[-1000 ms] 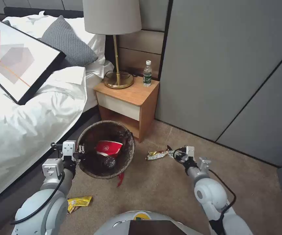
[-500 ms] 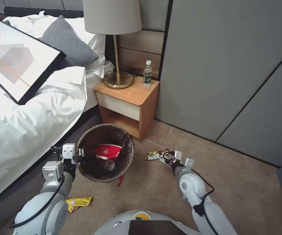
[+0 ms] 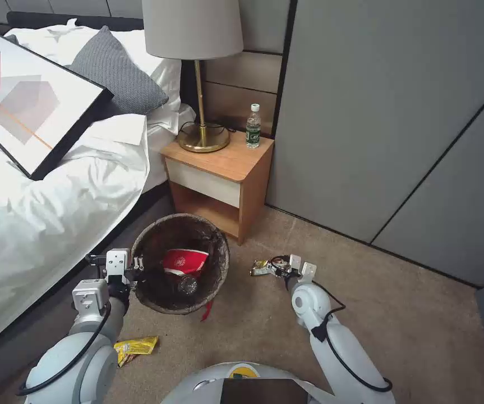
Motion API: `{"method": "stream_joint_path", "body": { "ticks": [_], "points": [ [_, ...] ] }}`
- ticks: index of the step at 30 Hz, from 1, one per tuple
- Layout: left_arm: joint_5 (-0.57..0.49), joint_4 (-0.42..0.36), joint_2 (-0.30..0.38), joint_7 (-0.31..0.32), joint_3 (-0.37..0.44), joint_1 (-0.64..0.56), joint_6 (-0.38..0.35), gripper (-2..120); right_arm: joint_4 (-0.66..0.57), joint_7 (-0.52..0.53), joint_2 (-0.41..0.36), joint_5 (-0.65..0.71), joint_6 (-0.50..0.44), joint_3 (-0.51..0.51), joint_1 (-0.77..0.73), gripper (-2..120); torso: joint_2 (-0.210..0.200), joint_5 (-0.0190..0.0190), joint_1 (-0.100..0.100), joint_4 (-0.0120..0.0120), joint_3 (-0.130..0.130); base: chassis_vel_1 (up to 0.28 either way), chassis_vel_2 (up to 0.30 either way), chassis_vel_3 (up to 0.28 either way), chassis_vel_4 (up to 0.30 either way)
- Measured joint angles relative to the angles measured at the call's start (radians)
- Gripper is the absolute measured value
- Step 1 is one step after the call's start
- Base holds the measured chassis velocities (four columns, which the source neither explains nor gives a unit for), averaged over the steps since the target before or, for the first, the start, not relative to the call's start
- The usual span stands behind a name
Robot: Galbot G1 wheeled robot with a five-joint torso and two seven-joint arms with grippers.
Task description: Pick up the trash bin, then pick up the garbage from the floor and place it into the trash bin.
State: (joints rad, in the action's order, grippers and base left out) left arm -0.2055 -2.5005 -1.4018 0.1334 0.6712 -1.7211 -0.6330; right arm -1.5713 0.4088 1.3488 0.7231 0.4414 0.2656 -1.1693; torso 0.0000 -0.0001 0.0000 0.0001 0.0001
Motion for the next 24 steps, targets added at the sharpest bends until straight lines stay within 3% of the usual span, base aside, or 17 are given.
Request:
{"method": "stream_joint_path", "body": {
  "ticks": [24],
  "points": [
    [-0.001, 0.000, 0.004, 0.001, 0.001, 0.009, 0.003, 3, 0.168, 0.043, 0.054, 0.018, 0.002, -0.009, 0.108, 100, 0.000, 0.0000, 0.000, 0.0000, 0.000, 0.000, 0.000, 0.000, 0.000]
  ]
}}
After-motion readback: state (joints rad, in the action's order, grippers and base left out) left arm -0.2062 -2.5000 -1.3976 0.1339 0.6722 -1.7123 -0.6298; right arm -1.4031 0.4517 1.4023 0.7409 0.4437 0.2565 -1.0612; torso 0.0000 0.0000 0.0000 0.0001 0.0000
